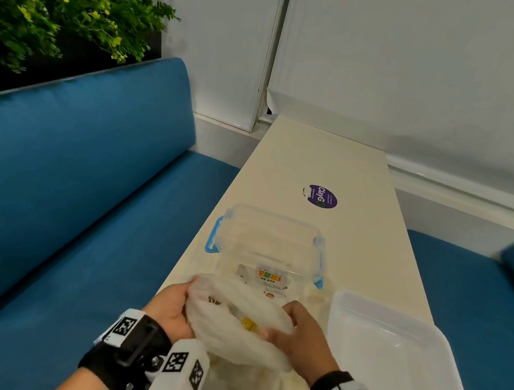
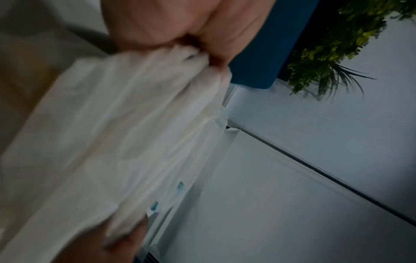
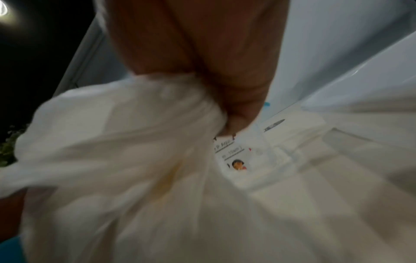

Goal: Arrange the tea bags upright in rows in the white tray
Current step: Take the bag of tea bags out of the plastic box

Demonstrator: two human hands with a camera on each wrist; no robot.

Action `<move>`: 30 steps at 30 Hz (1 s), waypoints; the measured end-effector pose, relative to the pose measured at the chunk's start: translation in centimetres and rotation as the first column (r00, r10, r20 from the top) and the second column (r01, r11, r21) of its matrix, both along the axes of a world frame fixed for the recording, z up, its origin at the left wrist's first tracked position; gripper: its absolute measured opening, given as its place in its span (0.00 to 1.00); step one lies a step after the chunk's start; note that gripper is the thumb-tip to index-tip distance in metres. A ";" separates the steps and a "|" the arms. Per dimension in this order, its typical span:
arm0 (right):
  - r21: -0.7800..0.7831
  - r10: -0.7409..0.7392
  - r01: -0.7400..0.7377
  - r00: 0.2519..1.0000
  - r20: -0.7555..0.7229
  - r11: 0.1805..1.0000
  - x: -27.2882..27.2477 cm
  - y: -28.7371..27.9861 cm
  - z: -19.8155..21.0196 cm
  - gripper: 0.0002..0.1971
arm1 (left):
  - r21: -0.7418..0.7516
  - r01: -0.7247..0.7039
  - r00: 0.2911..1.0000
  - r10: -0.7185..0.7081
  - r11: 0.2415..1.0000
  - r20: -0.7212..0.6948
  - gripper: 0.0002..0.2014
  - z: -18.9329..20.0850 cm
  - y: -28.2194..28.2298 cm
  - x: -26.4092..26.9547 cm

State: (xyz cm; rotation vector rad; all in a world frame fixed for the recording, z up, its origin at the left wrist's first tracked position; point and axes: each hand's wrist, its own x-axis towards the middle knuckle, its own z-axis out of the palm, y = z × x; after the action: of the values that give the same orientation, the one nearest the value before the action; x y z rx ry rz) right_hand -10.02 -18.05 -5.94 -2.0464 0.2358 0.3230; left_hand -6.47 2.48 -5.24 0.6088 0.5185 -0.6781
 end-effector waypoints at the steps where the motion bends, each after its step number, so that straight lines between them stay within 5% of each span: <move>1: -0.041 -0.077 0.080 0.995 0.066 0.996 0.0 0.1 -0.2 0.13 | -0.017 0.026 1.000 -0.026 1.000 0.017 0.19 0.0 0.0 -0.1; 4: 0.228 -0.304 0.309 0.951 -0.057 0.923 0.6 -0.1 -0.5 0.07 | -0.021 0.096 0.994 -0.095 0.995 0.063 0.19 -1.0 0.7 -0.5; 6: 0.571 -0.288 0.476 0.874 -0.391 0.668 1.5 -0.4 -0.9 0.09 | 0.003 0.141 0.982 -0.141 0.990 0.126 0.19 -2.5 1.5 -0.9; 8: 0.702 -0.173 0.639 0.766 -0.619 0.314 1.9 -0.4 -0.9 0.13 | 0.150 0.224 0.942 -0.254 0.963 0.222 0.39 -4.4 2.1 -1.3; 10: 0.691 -0.147 0.687 0.725 -0.673 0.225 2.5 -0.3 -1.1 0.16 | 0.379 0.264 0.889 -0.376 0.887 0.261 0.43 -5.2 2.2 -1.8; 13: 0.687 -0.090 0.642 0.749 -0.656 0.339 2.3 0.3 -1.8 0.16 | 0.698 0.051 0.825 -0.425 0.714 0.373 0.27 -5.6 1.8 -2.2; 15: 0.642 -0.094 0.556 0.790 -0.606 0.528 2.1 0.5 -2.5 0.14 | 0.869 -0.212 0.769 -0.472 0.448 0.431 0.09 -5.6 1.5 -2.1; 16: 0.578 -0.140 0.502 0.819 -0.556 0.643 2.1 0.5 -2.7 0.13 | 0.879 -0.288 0.749 -0.482 0.379 0.454 0.07 -5.1 1.3 -2.1; 18: 0.370 -0.259 0.408 0.883 -0.391 0.834 2.1 0.6 -3.0 0.10 | 0.876 -0.250 0.797 -0.426 0.413 0.428 0.12 -4.2 0.8 -2.0; 20: 0.120 -0.316 0.339 0.932 -0.177 0.933 1.7 0.5 -3.1 0.11 | 0.789 -0.055 0.917 -0.281 0.612 0.282 0.14 -3.6 0.5 -1.9; 22: -0.156 -0.240 0.250 0.968 0.077 0.956 1.2 0.5 -3.7 0.16 | 0.732 0.068 0.955 -0.257 0.678 0.150 0.15 -3.4 0.4 -1.8; 23: -0.280 -0.142 0.202 0.965 0.222 0.939 0.7 0.8 -3.5 0.16 | 0.803 0.100 0.927 -0.349 0.587 0.140 0.15 -3.6 0.3 -1.7; 24: -0.382 -0.008 0.152 0.935 0.353 0.912 0.2 1.2 -3.4 0.17 | 0.908 0.057 0.875 -0.460 0.414 0.155 0.13 -3.9 0.4 -1.6; 26: -0.508 0.278 -0.017 0.853 0.442 0.861 -0.4 2.0 -2.9 0.19 | 0.971 -0.225 0.757 -0.612 0.081 0.226 0.09 -4.2 0.6 -1.9; 28: -0.623 0.477 -0.155 0.786 0.393 0.767 -0.8 2.9 -2.5 0.19 | 0.862 -0.507 0.578 -0.754 -0.032 0.312 0.13 -3.5 0.1 -2.5; 30: -0.614 0.489 -0.251 0.834 0.255 0.749 -0.8 3.8 -1.9 0.15 | 0.808 -0.575 0.446 -0.876 -0.124 0.184 0.12 -2.4 -1.0 -2.8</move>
State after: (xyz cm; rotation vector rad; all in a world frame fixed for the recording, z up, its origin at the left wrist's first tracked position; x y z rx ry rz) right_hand -10.84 -14.28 -7.82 -2.6948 -0.4093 0.0623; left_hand -9.27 1.52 -7.65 2.6419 -0.3738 0.0958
